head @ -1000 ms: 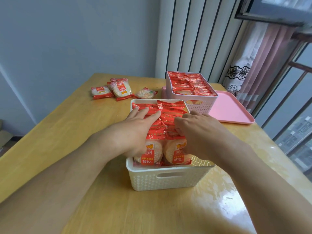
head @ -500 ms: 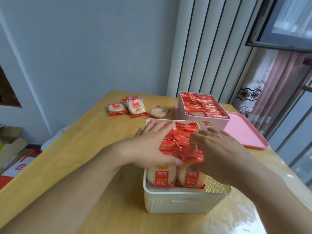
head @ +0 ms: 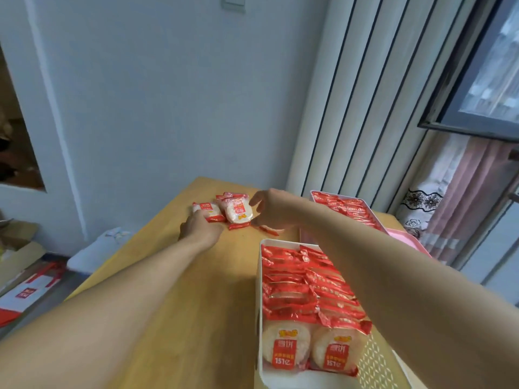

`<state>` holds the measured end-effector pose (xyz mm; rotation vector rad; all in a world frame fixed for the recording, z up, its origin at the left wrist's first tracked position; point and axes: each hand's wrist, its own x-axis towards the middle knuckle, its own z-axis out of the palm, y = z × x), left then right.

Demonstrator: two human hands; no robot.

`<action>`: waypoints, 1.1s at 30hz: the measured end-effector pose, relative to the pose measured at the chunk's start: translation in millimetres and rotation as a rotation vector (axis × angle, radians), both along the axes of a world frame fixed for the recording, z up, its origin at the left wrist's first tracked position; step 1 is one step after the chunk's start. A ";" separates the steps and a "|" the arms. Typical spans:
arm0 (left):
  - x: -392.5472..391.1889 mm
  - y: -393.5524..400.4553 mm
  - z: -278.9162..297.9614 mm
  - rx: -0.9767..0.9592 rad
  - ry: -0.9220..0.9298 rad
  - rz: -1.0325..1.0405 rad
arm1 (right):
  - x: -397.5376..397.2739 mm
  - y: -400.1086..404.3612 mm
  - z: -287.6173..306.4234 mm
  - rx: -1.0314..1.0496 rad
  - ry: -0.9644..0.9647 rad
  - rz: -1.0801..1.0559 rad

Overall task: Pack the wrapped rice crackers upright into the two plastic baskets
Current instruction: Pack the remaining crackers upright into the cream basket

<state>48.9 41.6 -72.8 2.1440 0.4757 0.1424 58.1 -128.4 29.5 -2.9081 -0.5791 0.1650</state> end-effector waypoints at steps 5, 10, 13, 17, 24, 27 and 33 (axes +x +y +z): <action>50.7 32.8 -27.7 0.136 0.062 0.141 | 79.8 34.3 -26.7 0.117 0.197 -0.122; 88.2 57.8 -34.8 0.195 0.108 0.207 | 147.3 56.6 -50.2 0.235 0.297 -0.212; 113.3 69.8 -42.3 0.258 0.151 0.169 | 175.3 61.2 -67.1 0.209 0.360 -0.226; 134.1 72.2 -45.9 0.337 0.166 0.130 | 199.5 60.4 -77.9 0.176 0.418 -0.169; 135.4 84.9 -41.7 0.092 -0.002 0.206 | 208.4 70.7 -85.3 0.327 0.500 -0.077; 130.1 92.6 -39.2 0.014 -0.038 0.298 | 200.5 65.5 -83.1 0.450 0.567 -0.071; 112.3 88.5 -30.0 -0.112 -0.124 0.321 | 164.3 57.1 -69.5 0.392 0.697 0.094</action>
